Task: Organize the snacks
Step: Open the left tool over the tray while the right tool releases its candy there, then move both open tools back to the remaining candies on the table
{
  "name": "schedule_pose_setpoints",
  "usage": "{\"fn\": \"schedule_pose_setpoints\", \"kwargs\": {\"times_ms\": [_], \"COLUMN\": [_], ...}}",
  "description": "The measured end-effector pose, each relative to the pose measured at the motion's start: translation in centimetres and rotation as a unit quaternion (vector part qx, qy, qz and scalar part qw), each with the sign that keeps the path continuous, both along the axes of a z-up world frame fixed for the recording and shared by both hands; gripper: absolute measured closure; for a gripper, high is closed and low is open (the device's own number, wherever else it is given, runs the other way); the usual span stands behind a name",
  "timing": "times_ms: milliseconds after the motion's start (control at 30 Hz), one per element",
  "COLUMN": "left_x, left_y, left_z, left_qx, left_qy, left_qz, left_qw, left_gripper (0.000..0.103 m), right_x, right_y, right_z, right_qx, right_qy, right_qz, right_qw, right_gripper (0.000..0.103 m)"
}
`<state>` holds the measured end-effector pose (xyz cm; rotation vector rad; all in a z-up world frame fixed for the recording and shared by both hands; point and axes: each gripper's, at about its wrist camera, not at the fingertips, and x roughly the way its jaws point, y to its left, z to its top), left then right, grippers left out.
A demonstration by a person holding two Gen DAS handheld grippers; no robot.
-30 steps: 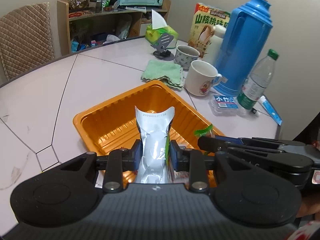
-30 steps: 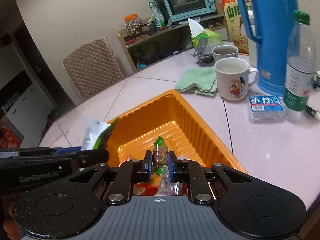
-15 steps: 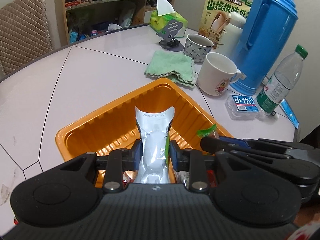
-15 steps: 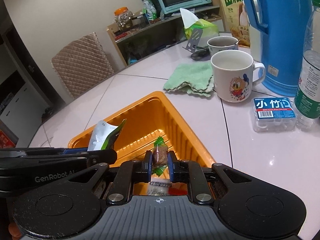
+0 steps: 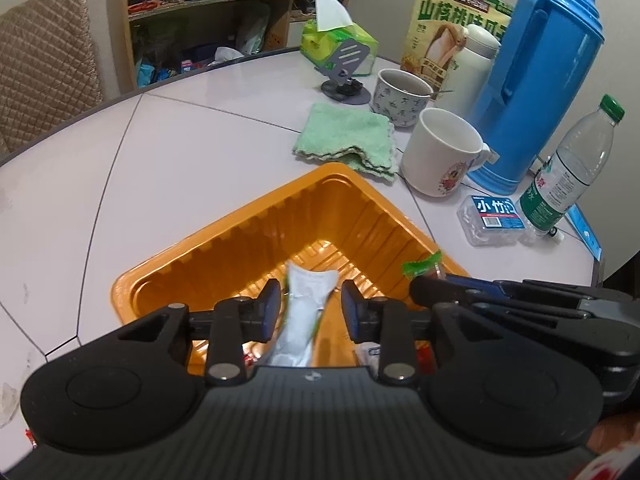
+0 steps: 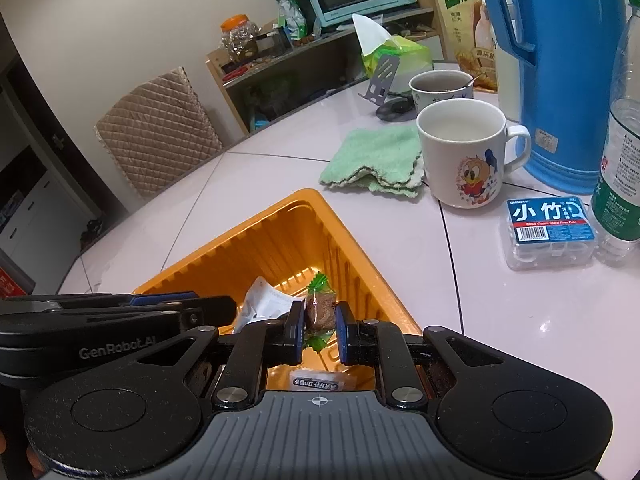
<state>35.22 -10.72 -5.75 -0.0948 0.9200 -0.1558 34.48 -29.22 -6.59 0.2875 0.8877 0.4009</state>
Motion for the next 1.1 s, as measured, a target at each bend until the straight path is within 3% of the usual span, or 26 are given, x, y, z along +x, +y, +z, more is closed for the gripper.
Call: {"fn": "schedule_pose_setpoints", "kwargs": {"times_ms": [367,733,833,900,1100], "left_x": [-1.2,-3.0,-3.8,-4.4,-6.6], "left_y": [2.6,3.9,4.2,4.3,4.5], "left_z": [0.0,0.9,1.3,1.5,2.5], "left_qx": [-0.013,-0.028,-0.033,-0.036,-0.040], "left_qy": [0.008,0.003,0.001,-0.001,-0.009], "left_qz": [0.023,0.033,0.034,0.034,0.032], "left_qw": [0.9996,0.9991,0.9989,0.9988,0.9987], "left_gripper": [0.072,0.063,0.061,0.058,0.058], "right_x": [0.3,0.3,-0.3,-1.0,-3.7], "right_y": [0.8,1.3,0.9,0.7,0.2], "right_z": [0.1,1.7,2.0,2.3,2.8], "right_qx": [0.001,0.022,0.027,0.031,0.039], "right_qy": [0.001,-0.022,-0.019,-0.021,-0.018], "right_qz": [0.005,-0.002,-0.008,-0.014,-0.021], "right_qw": [1.000,1.000,0.999,0.999,0.999], "right_gripper": [0.086,0.082,0.071,0.056,0.049]}}
